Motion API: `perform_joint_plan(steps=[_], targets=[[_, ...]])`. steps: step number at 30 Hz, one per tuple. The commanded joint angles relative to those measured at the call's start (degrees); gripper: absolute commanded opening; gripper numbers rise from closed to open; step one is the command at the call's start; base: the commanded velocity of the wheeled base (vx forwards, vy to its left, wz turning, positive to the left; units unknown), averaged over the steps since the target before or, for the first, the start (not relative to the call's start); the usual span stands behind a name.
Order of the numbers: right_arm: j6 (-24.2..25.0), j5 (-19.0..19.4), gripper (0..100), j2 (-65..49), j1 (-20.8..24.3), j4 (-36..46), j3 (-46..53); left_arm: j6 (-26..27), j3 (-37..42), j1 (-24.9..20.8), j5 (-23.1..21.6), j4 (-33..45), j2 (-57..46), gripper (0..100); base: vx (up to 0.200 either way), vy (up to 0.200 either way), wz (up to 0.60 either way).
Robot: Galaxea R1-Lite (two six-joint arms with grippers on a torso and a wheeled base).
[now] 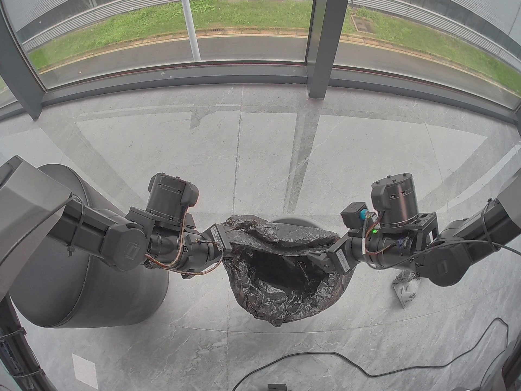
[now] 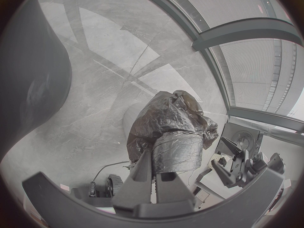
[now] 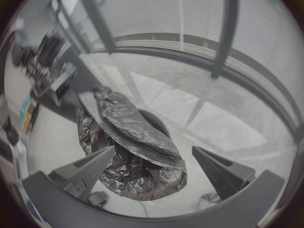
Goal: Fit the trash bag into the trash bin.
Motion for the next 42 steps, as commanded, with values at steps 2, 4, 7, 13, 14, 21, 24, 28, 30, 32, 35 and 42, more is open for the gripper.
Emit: perform_joint_plan(steps=[2, 4, 7, 13, 14, 21, 24, 28, 30, 32, 35, 42], targets=[[-10.23, -3.47, 100, 2.51, 6.0, -0.01, -2.33, 0.13, 0.36, -0.62, 0.05, -0.06, -1.33, 0, 0.0, 0.0, 0.0], [-11.29, -3.73, 100, 2.51, 7.76, 0.52, -3.47, 0.13, 0.36, -0.71, 0.05, 0.03, -1.33, 0, 0.0, 0.0, 0.0], [-11.55, -5.31, 100, 3.39, 9.43, 0.7, -3.91, 0.04, 0.36, -0.71, 0.05, -0.06, -1.24, 0, 0.0, 0.0, 0.0], [-11.37, -5.67, 100, 6.03, 11.19, 0.52, -3.91, 0.04, 0.27, -0.71, -0.04, -0.06, -1.15, 0, 0.0, 0.0, 0.0], [-11.29, -5.67, 100, 6.03, 11.28, 0.52, -4.0, 0.04, 0.27, -0.71, -0.04, -0.06, -1.15, 0, 0.0, 0.0, 0.0], [-11.11, -5.93, 100, 6.47, 11.72, 0.52, -4.0, 0.04, 0.36, -0.71, -0.04, -0.06, -1.24, 0, 0.0, 0.0, 0.0], [-11.02, -5.84, 100, 7.17, 11.81, 0.43, -4.0, -0.05, 0.36, -0.71, -0.04, -0.06, -1.24, 0, 0.0, 0.0, 0.0], [-10.93, -5.84, 100, 9.9, 11.45, -0.01, -6.02, -0.05, 0.36, -0.71, -0.04, -0.06, -1.24, 0, 0.0, 0.0, 0.0], [-10.85, -5.49, 100, 11.04, 11.01, -0.01, -7.51, -0.05, 0.45, -0.71, -0.04, -0.06, -1.33, 0, 0.0, 0.0, 0.0], [-10.76, -5.23, 100, 12.53, 9.87, -0.09, -9.36, -0.05, 0.36, -0.71, -0.04, -0.06, -1.33, 0, 0.0, 0.0, 0.0], [-10.41, -4.7, 100, 13.85, 8.99, -0.01, -11.12, -0.05, 0.45, -0.71, -0.04, -0.06, -1.42, 0, 0.0, 0.0, 0.0], [-10.41, -4.0, 100, 16.22, 7.41, -0.27, -13.67, -0.05, 0.45, -0.71, -0.04, -0.06, -2.12, 0, 0.0, 0.0, 0.0]])
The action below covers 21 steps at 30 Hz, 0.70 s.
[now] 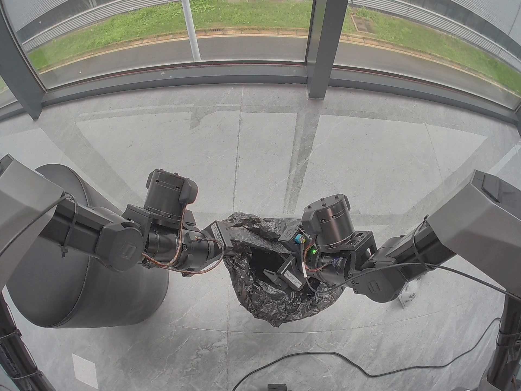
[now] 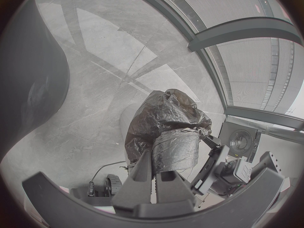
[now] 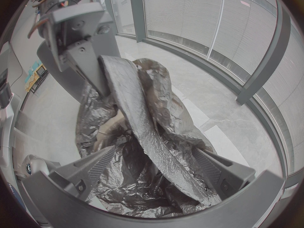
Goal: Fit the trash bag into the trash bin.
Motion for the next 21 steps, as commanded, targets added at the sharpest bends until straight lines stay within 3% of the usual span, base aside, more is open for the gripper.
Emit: perform_joint_plan(steps=[1, 10, 11, 21], targets=[[-0.01, 0.03, 100, 2.13, -1.06, -0.16, -1.1, 0.0, 0.05, 0.01, 0.01, 0.05, -0.44, 0, 0.0, 0.0, 0.0], [-0.01, 0.03, 100, 2.75, -2.82, -0.07, -2.77, 0.0, 0.13, 0.01, 0.01, 0.05, -0.44, 0, 0.0, 0.0, 0.0], [-0.01, 0.03, 0, 2.83, -3.0, -0.16, -2.85, 0.0, 0.13, 0.01, 0.01, 0.05, -0.44, 0, 0.0, 0.0, 0.0], [0.08, 0.03, 0, 2.75, -3.09, -0.16, -2.77, 0.0, 0.4, 0.01, 0.01, 0.05, -0.44, 0, 0.0, 0.0, 0.0]])
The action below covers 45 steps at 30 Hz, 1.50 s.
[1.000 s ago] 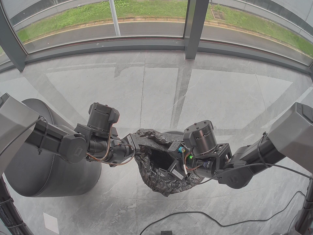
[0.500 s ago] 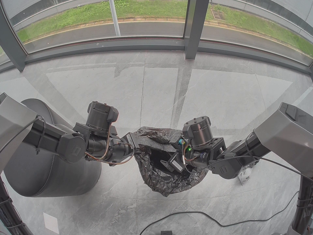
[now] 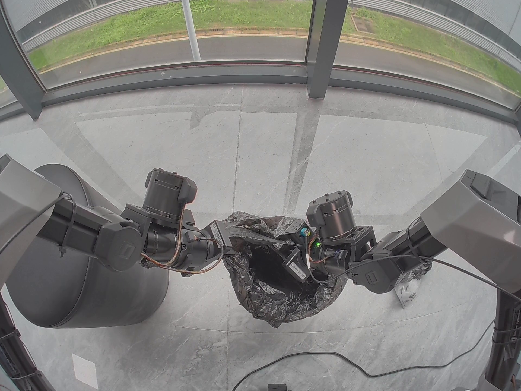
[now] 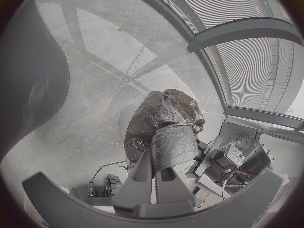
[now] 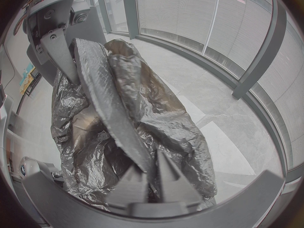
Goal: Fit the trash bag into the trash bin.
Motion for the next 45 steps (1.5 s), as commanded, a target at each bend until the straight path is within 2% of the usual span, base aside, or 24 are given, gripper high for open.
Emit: perform_joint_plan(steps=[1, 11, 14, 15, 17, 18, 20, 21, 22, 26, 32, 45], targets=[[0.03, -0.01, 0, -0.03, 0.0, -0.01, -0.09, -0.02, 0.43, -0.01, 0.01, -0.1, -0.02, 0, 0.0, 0.0, 0.0], [0.03, -0.01, 0, -3.28, -1.85, -0.01, 0.09, 0.59, 2.01, 0.08, -0.61, -0.54, 0.07, 0, 0.0, 0.0, 0.0], [0.38, 0.96, 0, -3.72, -4.84, -0.01, -1.41, 5.69, 5.17, 1.31, -6.58, -5.02, 0.07, 0, 0.0, 0.0, 0.0], [0.38, 0.96, 0, -3.72, -4.84, -0.01, -1.41, 5.69, 5.17, 1.31, -6.58, -5.02, 0.07, 0, 0.0, 0.0, 0.0], [1.79, 2.98, 0, -2.76, -6.86, -0.01, -2.55, 11.14, 5.79, 2.71, -11.5, -6.86, 1.03, 0, 0.0, 0.0, 0.0], [2.14, 3.68, 0, -2.05, -7.38, -0.1, -2.81, 12.81, 5.61, 3.06, -12.38, -6.95, 1.65, 0, 0.0, 0.0, 0.0], [2.4, 4.21, 0, -0.82, -8.09, -0.37, -3.78, 16.59, 5.26, 3.77, -12.91, -7.22, 3.32, 0, 0.0, 0.0, 0.0], [2.4, 4.21, 0, -0.82, -8.09, -0.37, -3.78, 16.59, 5.26, 3.77, -12.91, -7.22, 3.32, 0, 0.0, 0.0, 0.0], [2.4, 4.3, 0, -0.03, -8.35, -1.33, -4.39, 20.02, 4.73, 4.56, -13.0, -7.22, 4.81, 0, 0.0, 0.0, 0.0], [2.32, 4.3, 0, 1.81, -8.7, -3.44, -5.27, 24.85, 4.56, 5.44, -13.09, -7.3, 6.57, 0, 0.0, 0.0, 0.0], [2.32, 4.38, 0, 3.92, -8.97, -4.32, -6.42, 25.91, 3.5, 5.52, -13.0, -7.57, 7.98, 0, 0.0, 0.0, 0.0], [2.32, 4.47, 0, 7.61, -9.23, -6.43, -10.99, 24.68, 1.48, 5.52, -12.47, -10.2, 9.03, 0, 0.0, 0.0, 0.0]])
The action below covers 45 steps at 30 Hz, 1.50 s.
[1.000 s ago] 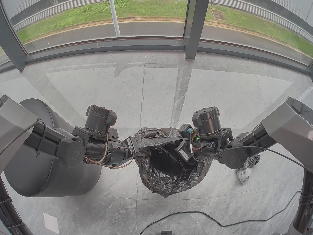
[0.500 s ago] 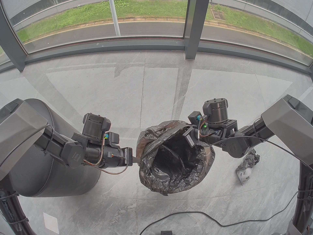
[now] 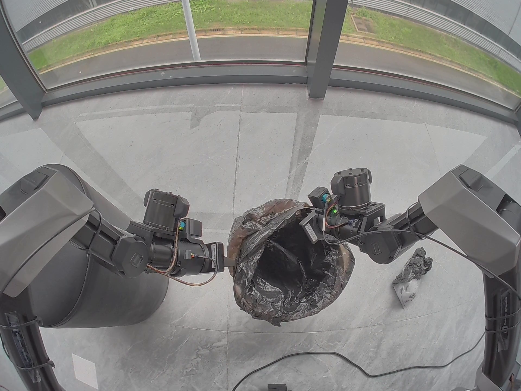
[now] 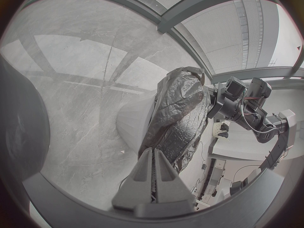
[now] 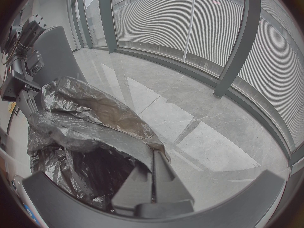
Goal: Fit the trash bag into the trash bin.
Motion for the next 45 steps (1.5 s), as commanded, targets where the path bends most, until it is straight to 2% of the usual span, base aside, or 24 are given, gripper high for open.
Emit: perform_joint_plan(steps=[1, 8, 15, 26, 29, 36, 41, 43, 45], targets=[[0.05, 0.1, 0, 1.85, -0.1, -0.07, -1.91, -0.63, -0.54, 0.0, 0.1, -0.65, 0.41, 0, 0.0, 0.0, 0.0], [0.14, 0.45, 0, 2.9, -0.37, 0.02, -4.9, -1.51, -3.0, 0.53, 1.77, -1.27, 0.94, 0, 0.0, 0.0, 0.0], [2.16, 0.36, 0, 2.29, -0.45, -0.07, -4.72, -2.03, -2.38, 2.02, 1.77, -1.18, 0.15, 0, 0.0, 0.0, 0.0], [2.69, 0.54, 0, 3.43, -0.63, -2.97, -4.37, -2.74, -2.03, 1.5, 1.59, -1.01, 0.06, 0, 0.0, 0.0, 0.0], [3.22, 0.45, 0, 3.69, -0.81, -3.76, -3.58, -3.7, -1.77, 1.23, 1.33, -1.09, -0.38, 0, 0.0, 0.0, 0.0], [4.53, 1.15, 0, 3.69, -0.45, -4.99, -2.7, -11.26, -0.27, -0.61, 0.71, -1.36, -7.06, 0, 0.0, 0.0, 0.0], [4.53, 1.15, 0, 3.69, -0.45, -4.9, -2.7, -12.32, 1.31, -2.28, 0.1, -1.27, -11.8, 0, 0.0, 0.0, 0.0], [4.53, 1.15, 0, 3.69, -0.37, -4.9, -2.7, -12.32, 2.54, -5.27, 2.82, -1.09, -13.03, 0, 0.0, 0.0, 0.0], [4.53, 1.15, 0, 3.69, -0.28, -4.9, -2.61, -12.32, 3.16, -6.24, 5.99, -1.09, -12.86, 0, 0.0, 0.0, 0.0]])
